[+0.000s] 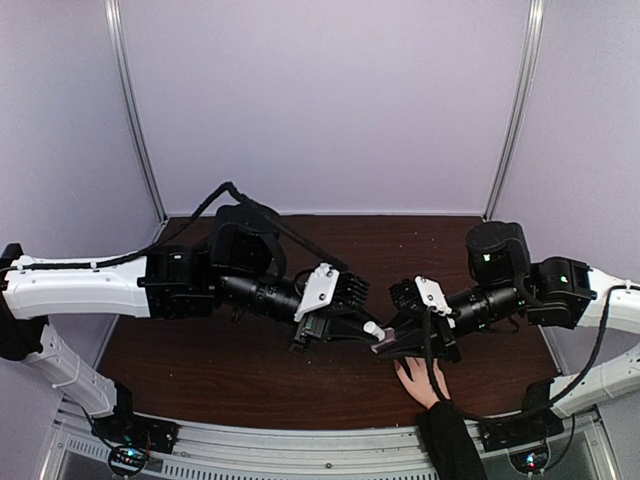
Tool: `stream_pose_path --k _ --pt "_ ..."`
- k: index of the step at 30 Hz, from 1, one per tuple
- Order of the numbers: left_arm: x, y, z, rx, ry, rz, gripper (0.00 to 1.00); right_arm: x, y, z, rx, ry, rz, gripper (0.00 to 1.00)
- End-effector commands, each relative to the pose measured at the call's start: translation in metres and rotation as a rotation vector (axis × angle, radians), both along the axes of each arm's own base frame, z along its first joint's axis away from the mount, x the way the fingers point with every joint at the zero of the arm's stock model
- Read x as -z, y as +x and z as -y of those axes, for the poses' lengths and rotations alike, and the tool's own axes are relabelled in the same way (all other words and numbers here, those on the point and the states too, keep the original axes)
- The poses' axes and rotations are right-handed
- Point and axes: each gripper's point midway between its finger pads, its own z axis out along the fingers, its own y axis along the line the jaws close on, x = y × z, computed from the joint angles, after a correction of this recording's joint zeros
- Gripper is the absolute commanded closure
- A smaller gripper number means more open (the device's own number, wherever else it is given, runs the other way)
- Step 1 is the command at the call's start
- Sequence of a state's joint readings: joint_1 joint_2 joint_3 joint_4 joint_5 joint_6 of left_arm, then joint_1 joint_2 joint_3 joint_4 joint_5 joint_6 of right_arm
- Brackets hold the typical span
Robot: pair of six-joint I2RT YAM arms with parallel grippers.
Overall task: Paint the nails
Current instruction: Screw the nail polish bottle cap onto the nail polish bottle.
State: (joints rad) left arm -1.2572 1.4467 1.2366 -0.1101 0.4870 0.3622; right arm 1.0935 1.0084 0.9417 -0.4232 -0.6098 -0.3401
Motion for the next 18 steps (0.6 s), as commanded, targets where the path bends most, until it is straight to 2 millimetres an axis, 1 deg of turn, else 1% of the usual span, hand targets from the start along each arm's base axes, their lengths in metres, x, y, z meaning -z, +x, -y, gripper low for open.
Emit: stream_pose_path --k 1,4,8,13,18 --pt "0.008 -0.02 -0.003 0.128 0.029 0.012 0.96 -0.041 -0.012 -0.014 -0.089 0.147 0.001 1.0" --pt "0.008 -0.028 -0.009 0.179 0.048 0.017 0.93 -0.041 -0.015 -0.018 -0.113 0.149 -0.019 1.0" --pt "0.007 -0.034 -0.014 0.215 0.059 0.006 0.85 -0.044 -0.017 -0.019 -0.128 0.151 -0.027 1.0" --pt "0.002 -0.031 -0.017 0.198 0.042 0.0 0.76 -0.043 -0.016 -0.018 -0.119 0.151 -0.026 1.0" --pt "-0.016 -0.026 -0.025 0.16 -0.028 0.003 0.63 -0.04 -0.014 -0.017 -0.099 0.152 -0.024 1.0"
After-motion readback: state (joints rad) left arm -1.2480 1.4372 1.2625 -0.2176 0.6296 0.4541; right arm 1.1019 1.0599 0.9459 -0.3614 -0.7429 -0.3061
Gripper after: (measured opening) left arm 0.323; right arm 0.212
